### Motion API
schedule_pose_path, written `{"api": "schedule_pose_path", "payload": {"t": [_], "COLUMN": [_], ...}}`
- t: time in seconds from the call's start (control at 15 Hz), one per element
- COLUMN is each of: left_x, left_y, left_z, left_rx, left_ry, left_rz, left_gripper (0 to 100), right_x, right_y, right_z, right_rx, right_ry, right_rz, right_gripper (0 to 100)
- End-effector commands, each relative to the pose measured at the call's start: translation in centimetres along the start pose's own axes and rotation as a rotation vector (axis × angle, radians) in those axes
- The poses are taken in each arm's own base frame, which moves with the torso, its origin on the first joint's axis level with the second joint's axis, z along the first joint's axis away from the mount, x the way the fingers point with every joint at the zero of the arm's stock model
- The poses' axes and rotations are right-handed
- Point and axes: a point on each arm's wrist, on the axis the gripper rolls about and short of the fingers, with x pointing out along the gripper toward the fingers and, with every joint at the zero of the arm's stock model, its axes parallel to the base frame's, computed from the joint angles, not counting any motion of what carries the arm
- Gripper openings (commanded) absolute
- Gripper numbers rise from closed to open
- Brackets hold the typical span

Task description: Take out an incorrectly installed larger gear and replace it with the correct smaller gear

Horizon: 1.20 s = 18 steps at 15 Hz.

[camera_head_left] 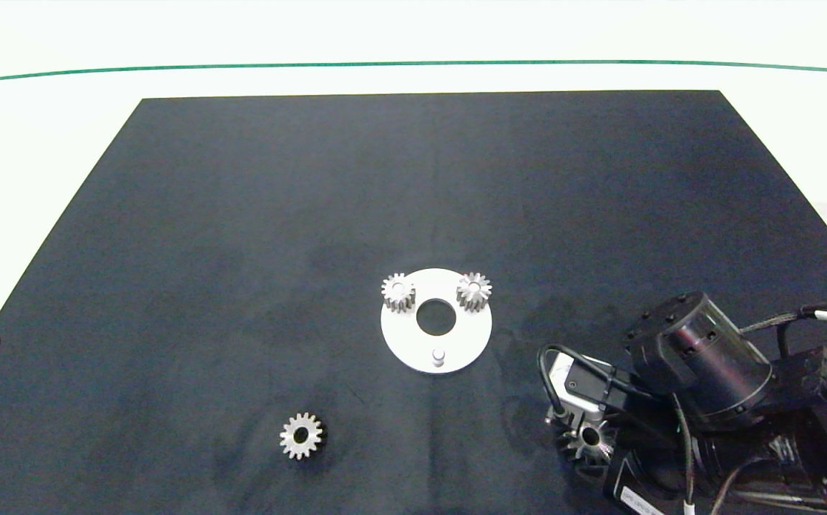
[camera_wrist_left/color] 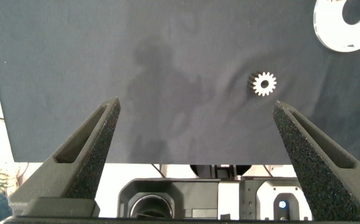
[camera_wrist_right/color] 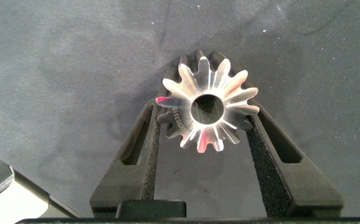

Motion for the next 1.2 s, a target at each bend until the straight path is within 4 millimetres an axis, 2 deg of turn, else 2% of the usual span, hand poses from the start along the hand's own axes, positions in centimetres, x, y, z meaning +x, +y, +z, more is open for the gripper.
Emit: {"api": "schedule_pose_path", "payload": {"t": [0.07,0.13,0.67,1.0,1.13,1.2], "left_x": [0.1,0.1,0.1,0.2,0.3,0.5], "left_y": [0.0,0.0,0.0,0.0,0.0,-0.1], "left_z": [-0.1,-0.1,-0.1,-0.1,0.0,0.0], "left_rx": [-0.001,-0.001,0.001,0.004,0.003,0.003], "left_ry": [0.009,0.009,0.012,0.016,0.021,0.027], "left_rz": [0.003,0.003,0.003,0.002,0.004,0.004], "left_gripper": [100,100,100,100,100,100], "right_x": [0.3,0.3,-0.3,-4.3,-7.9,-9.0], "right_y": [0.0,0.0,0.1,-1.1,-2.9,-3.9], "right_z": [0.0,0.0,0.1,1.5,3.3,3.3], "right_rx": [-0.005,-0.005,-0.008,0.049,0.210,0.245], "right_ry": [0.012,0.012,-0.008,-0.081,-0.080,-0.068], "right_rz": [0.001,0.001,-0.010,-0.043,-0.077,-0.133], "right_gripper": [4,100,100,100,100,100]}}
